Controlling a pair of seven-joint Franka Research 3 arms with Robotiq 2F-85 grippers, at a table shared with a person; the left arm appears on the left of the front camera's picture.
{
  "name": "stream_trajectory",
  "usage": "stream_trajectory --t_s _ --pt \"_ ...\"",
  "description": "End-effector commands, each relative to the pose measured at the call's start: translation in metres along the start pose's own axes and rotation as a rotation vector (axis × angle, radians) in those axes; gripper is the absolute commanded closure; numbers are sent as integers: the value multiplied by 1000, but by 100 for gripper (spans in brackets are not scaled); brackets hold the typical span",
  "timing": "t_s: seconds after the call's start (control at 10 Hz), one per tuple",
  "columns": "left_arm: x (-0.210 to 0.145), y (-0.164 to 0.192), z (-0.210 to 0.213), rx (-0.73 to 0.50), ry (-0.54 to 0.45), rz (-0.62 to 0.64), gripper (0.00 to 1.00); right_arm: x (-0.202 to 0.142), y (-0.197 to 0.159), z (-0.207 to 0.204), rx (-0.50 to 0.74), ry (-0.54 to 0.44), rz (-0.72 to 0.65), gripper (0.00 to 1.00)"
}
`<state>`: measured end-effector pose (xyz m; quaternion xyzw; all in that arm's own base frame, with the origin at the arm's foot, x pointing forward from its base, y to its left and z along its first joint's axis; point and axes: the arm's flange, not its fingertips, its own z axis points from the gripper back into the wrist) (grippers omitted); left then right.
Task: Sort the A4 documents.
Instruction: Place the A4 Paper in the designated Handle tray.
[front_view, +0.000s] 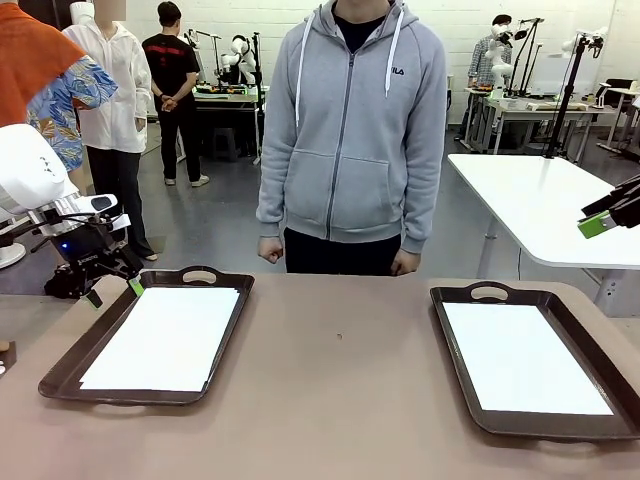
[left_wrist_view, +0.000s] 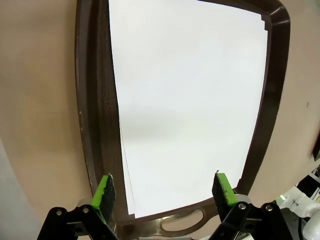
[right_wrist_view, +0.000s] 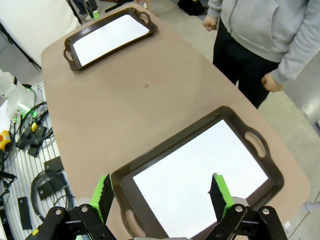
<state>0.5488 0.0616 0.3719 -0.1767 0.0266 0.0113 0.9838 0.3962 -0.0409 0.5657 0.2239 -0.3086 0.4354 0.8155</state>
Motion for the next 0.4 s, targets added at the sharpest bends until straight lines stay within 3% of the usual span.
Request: stream_trajectory --t_s 0.0,0.3 --pt "0 0 0 4 1 -2 0 0 0 0 5 -4 -2 0" --pt "0 0 0 4 1 -2 0 0 0 0 5 -4 -2 0"
